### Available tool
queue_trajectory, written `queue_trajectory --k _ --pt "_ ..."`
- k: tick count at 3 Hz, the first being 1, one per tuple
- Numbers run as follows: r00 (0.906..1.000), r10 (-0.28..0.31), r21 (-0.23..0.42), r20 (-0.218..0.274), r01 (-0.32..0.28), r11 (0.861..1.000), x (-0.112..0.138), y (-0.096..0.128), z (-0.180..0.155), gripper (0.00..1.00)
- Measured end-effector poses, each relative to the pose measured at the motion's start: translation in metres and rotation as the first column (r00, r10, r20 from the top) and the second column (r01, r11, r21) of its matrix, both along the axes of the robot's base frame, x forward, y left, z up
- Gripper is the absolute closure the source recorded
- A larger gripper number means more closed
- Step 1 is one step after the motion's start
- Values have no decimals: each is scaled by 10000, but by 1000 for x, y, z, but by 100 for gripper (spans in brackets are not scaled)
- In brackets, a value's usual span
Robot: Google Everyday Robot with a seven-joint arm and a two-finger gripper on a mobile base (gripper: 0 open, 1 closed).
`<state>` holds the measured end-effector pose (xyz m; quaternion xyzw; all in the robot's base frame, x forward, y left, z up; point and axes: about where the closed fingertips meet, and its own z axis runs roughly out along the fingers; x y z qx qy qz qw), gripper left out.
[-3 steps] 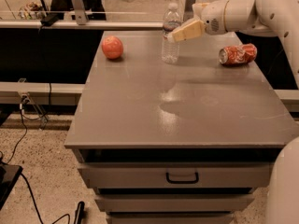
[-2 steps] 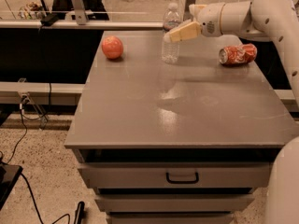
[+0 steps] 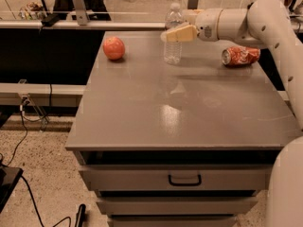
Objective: Knock water bottle over
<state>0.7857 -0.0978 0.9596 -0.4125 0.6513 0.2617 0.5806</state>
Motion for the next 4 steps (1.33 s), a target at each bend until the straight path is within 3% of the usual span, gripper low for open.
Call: queue_trajectory --k 3,4 --pt "9990 209 614 -405 -184 9979 5 1 -13 86" --pt "9989 103 -419 -451 -122 9990 -11 -13 -4 100"
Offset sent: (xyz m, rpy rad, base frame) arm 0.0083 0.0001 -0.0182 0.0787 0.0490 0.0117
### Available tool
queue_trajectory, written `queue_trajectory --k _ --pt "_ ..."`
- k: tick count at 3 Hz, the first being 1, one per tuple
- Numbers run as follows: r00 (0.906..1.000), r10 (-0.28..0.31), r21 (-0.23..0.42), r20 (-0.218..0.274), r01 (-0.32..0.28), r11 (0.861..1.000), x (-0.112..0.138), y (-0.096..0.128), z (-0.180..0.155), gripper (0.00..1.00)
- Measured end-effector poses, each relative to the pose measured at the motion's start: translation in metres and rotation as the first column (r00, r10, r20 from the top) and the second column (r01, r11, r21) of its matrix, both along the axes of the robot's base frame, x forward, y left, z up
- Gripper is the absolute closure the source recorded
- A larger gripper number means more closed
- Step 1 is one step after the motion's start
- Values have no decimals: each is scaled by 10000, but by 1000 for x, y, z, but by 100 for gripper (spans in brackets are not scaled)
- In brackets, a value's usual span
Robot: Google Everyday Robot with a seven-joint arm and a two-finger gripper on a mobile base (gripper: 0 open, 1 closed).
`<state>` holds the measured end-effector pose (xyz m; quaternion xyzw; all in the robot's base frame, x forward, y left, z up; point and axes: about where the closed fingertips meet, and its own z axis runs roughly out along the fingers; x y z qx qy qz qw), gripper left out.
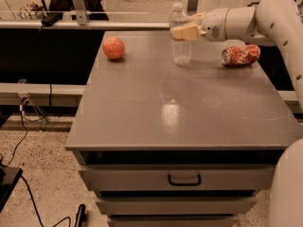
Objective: Knock water bottle over
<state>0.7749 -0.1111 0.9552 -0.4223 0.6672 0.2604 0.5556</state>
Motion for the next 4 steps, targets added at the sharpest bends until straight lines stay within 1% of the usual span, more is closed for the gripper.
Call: queue_trajectory --k 1,2,3,4 --pt "10000 -15 -1381 23 18 9904 -28 -18 19 100" --pt "9993 365 -3302 109 -309 9434 -66 -18 34 100" --pt "9962 864 -5519 -140 -798 8301 -110 -5 34 100" --pt "9852 1590 -7274 -640 -1551 6684 -147 17 17 100"
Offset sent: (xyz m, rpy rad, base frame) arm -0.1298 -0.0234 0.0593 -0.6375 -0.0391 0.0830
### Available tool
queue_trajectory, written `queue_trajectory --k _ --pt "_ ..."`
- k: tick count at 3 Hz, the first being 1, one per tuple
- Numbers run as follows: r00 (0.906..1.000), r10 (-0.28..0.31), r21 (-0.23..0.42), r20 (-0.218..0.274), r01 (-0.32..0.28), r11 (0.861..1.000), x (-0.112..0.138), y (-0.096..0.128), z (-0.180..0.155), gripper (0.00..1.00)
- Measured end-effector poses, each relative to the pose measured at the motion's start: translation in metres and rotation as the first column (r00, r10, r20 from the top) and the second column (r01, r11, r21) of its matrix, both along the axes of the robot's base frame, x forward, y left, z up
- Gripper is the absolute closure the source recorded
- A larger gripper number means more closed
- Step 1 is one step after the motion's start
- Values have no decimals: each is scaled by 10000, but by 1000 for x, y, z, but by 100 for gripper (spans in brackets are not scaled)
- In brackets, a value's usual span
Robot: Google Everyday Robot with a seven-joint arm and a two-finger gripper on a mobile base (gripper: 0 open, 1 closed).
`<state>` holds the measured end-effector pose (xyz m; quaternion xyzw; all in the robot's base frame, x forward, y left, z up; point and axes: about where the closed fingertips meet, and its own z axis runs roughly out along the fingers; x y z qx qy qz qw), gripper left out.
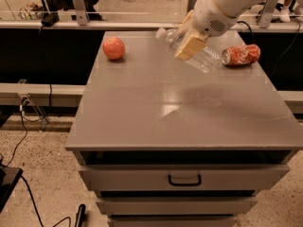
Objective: Knock water bottle over
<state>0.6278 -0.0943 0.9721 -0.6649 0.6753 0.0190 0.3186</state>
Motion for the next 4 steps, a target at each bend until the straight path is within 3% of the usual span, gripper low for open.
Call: queue_trajectory --k 1,3,4 --pt "9976 683 -1753 -70 -684 9821 -24 14 -8 100" --pt "9829 1751 -3386 -575 -1842 9227 -40 32 -29 100" --pt "9809 1820 -3964 -685 -1942 8973 -40 35 -37 82"
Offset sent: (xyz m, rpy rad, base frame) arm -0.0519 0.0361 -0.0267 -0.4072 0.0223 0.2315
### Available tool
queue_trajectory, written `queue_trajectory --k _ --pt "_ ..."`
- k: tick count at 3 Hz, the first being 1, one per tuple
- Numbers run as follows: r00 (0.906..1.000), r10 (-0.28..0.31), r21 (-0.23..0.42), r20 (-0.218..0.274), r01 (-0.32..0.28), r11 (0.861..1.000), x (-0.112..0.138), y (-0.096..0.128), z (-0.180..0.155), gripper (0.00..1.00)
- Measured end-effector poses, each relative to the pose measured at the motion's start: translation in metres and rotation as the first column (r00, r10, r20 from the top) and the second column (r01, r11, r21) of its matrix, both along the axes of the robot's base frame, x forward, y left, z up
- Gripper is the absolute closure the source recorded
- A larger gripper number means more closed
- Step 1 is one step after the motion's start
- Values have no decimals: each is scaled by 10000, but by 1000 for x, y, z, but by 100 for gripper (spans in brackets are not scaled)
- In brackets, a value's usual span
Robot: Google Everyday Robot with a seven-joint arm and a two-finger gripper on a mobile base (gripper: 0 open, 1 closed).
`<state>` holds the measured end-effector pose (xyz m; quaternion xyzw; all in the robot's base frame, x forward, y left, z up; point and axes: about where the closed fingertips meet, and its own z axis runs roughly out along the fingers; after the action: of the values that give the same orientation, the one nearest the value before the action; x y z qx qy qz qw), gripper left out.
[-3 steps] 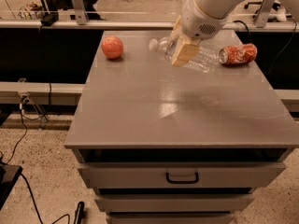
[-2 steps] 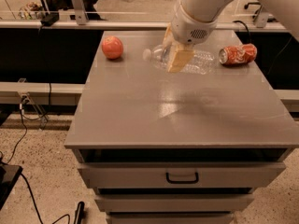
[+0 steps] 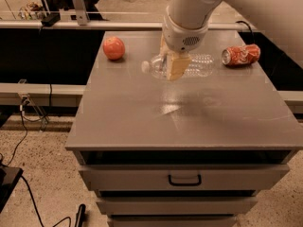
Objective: Knock water bottle over
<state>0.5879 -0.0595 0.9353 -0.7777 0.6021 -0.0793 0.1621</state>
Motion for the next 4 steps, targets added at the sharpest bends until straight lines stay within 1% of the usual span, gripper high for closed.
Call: queue_trajectory --k 1,2,3,4 --pt "9999 100 -479 -6 -101 9988 0 1 -6 59" --pt "9991 203 -836 -376 -234 9962 5 2 -22 35" --pt "9945 39 -1231 -1045 -169 9922 20 -2 -51 12" --pt "9946 58 -1205 -1035 -183 9925 21 -1 -53 0"
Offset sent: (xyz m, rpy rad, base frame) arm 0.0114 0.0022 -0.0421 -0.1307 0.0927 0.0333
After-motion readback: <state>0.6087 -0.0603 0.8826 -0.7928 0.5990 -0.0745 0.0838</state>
